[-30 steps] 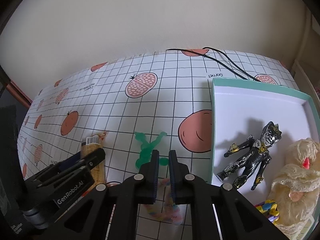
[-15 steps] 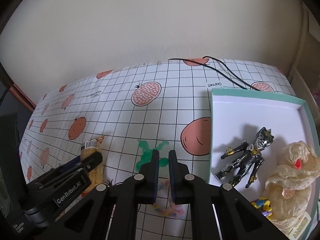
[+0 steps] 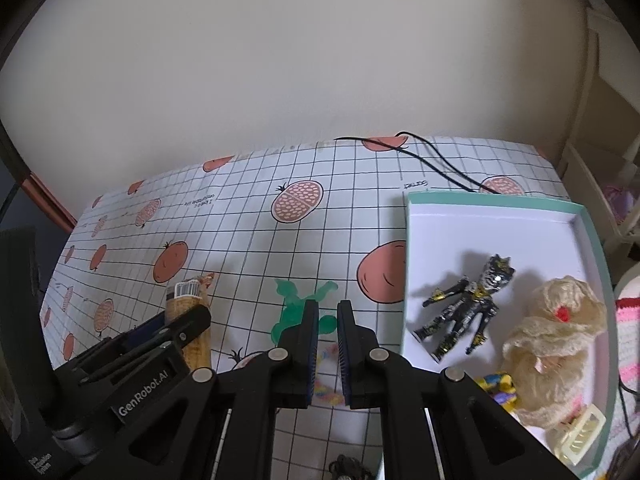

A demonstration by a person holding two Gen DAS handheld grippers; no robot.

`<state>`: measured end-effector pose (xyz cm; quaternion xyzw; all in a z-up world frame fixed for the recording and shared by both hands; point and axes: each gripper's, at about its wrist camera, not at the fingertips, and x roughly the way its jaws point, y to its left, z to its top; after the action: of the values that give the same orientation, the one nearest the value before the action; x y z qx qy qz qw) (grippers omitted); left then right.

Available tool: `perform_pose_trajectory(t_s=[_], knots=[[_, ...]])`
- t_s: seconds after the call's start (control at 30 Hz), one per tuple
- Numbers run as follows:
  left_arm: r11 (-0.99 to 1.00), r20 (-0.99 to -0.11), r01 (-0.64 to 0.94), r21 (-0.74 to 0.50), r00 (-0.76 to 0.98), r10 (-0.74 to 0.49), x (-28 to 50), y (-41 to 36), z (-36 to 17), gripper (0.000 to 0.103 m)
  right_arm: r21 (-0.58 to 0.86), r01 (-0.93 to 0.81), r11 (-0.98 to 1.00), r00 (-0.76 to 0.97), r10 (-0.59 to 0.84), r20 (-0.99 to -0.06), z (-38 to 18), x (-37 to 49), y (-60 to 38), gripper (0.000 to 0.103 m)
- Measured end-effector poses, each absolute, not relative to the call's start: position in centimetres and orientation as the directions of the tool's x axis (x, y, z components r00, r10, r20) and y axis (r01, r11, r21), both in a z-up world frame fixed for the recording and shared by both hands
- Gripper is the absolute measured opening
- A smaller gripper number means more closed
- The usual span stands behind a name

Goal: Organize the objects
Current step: 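Carry the snack packet and green toy over the white tray with both tools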

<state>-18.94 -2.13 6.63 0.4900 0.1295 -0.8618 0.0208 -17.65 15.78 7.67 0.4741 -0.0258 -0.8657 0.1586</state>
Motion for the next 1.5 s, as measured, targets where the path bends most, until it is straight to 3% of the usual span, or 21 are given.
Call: perform_pose_trajectory(t_s=[1.5], knots=[[-0.965, -0.822, -0.145, -0.216, -0.506, 0.260, -16.3, 11.2, 9.5, 0.039, 0.146, -0.014, -0.989, -0.618, -0.106, -0.779, 11.2, -13.2, 31.1, 0.010]])
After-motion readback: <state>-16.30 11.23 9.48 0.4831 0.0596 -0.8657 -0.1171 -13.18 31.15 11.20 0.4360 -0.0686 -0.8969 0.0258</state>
